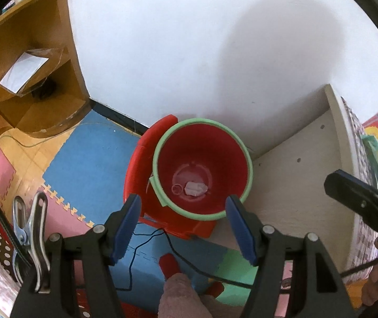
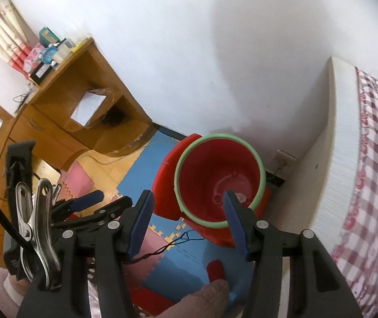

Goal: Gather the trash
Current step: 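Move both grippers back over the trash on the bed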

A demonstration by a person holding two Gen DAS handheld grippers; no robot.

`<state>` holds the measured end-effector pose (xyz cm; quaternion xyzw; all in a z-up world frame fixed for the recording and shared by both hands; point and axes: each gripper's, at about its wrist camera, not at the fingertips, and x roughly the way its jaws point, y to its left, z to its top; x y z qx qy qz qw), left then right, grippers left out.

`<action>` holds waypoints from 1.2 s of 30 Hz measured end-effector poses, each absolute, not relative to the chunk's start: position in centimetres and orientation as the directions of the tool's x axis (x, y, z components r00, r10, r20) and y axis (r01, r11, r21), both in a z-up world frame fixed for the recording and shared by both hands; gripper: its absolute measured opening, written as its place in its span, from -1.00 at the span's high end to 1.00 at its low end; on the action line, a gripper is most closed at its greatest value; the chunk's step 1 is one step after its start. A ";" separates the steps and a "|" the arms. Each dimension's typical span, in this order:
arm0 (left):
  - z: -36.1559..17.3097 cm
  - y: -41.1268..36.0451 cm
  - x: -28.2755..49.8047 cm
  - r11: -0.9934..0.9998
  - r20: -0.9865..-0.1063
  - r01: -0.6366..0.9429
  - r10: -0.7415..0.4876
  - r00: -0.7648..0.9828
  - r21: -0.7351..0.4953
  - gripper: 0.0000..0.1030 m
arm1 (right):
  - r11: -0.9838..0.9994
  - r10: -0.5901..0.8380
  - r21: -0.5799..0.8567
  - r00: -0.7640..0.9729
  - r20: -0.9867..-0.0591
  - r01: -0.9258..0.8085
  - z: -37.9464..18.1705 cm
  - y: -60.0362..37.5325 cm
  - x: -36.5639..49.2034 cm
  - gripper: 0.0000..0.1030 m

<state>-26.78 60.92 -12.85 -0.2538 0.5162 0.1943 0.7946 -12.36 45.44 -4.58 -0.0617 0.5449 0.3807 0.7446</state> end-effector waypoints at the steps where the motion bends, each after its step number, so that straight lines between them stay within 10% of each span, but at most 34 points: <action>1: -12.6 60.7 -26.7 0.799 -0.918 -0.566 0.044 0.394 -0.204 -0.36 | 0.703 0.504 0.325 0.120 -0.855 -0.633 -4.2 45.2 -12.5 -0.07; 36: -2.7 45.0 -15.9 0.944 -0.889 -0.258 -0.069 0.454 -0.205 -0.36 | 0.781 0.541 0.353 0.275 -0.795 -0.514 5.9 25.5 -9.7 -0.07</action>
